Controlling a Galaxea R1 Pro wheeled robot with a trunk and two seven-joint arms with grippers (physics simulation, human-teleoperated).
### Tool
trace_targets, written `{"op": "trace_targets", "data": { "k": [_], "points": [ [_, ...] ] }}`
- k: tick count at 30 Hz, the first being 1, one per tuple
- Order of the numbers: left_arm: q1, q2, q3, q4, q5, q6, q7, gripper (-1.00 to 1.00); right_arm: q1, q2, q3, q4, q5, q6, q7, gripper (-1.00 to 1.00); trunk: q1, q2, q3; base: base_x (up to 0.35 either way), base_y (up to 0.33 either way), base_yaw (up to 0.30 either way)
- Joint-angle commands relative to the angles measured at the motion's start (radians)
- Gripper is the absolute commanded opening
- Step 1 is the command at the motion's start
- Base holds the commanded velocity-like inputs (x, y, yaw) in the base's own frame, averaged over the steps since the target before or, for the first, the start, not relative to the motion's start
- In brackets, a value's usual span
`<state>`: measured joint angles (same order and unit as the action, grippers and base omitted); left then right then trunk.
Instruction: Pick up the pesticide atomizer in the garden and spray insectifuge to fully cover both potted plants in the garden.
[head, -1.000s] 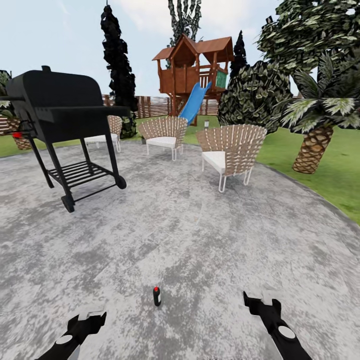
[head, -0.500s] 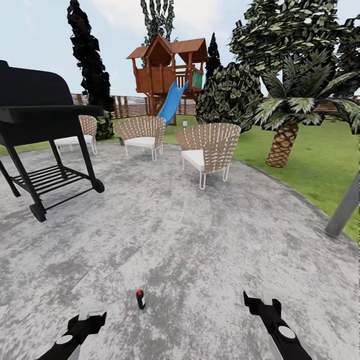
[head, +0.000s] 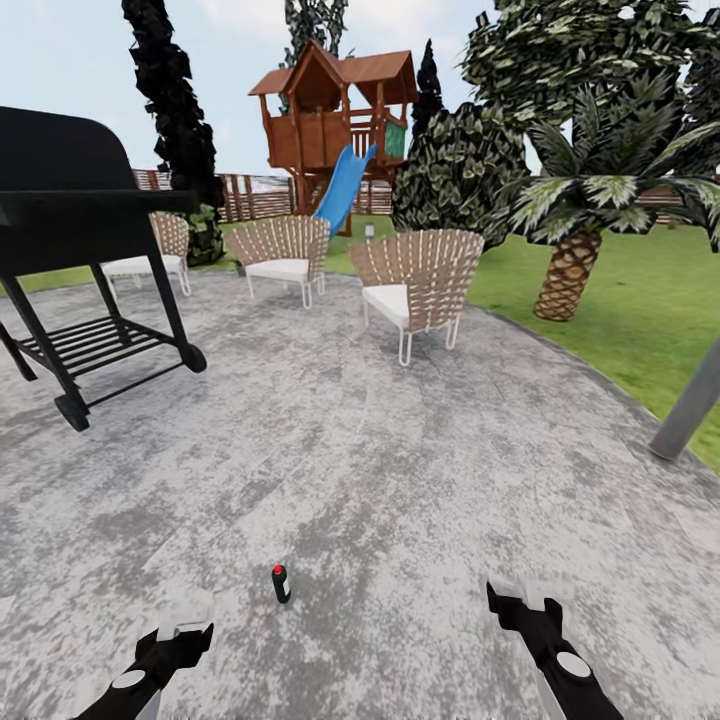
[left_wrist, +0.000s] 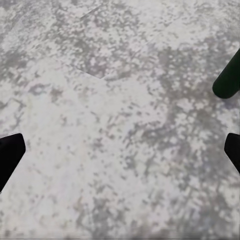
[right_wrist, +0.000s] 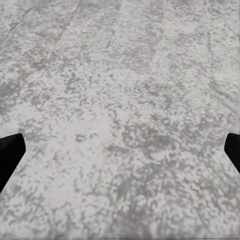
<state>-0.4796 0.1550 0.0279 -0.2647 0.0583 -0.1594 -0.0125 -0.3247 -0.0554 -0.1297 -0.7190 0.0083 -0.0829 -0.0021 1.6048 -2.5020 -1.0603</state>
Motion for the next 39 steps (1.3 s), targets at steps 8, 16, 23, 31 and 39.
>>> {"op": "trace_targets", "data": {
  "k": [8, 16, 23, 31, 39],
  "points": [
    [-0.001, -0.002, 0.000, 0.001, 0.006, -0.003, -0.001, 1.00, 0.000, 0.000, -0.002, 0.001, 0.001, -0.003, -0.001, 1.00, 0.003, -0.002, -0.035, 0.000, 0.000, 0.000],
    [0.000, -0.003, -0.005, 0.001, 0.005, -0.011, -0.001, 1.00, 0.000, -0.001, -0.002, 0.001, 0.001, -0.003, -0.002, 1.00, 0.005, -0.003, -0.059, 0.000, 0.000, 0.000],
    [0.001, -0.003, -0.006, 0.000, 0.005, -0.023, -0.001, 1.00, 0.000, -0.001, -0.002, 0.001, 0.001, -0.003, -0.003, 1.00, 0.005, -0.003, -0.070, 0.064, -0.023, 0.000],
    [0.001, -0.003, -0.006, 0.001, 0.005, -0.038, -0.001, 1.00, 0.000, -0.001, -0.002, 0.001, 0.001, -0.003, -0.001, 1.00, 0.005, -0.003, -0.073, 0.260, -0.146, -0.053],
    [0.001, -0.003, -0.006, 0.001, 0.005, -0.040, -0.001, 1.00, 0.000, -0.001, -0.002, 0.001, 0.001, -0.003, -0.001, 1.00, 0.005, -0.003, -0.073, 0.060, -0.035, -0.279]
  ]
}}
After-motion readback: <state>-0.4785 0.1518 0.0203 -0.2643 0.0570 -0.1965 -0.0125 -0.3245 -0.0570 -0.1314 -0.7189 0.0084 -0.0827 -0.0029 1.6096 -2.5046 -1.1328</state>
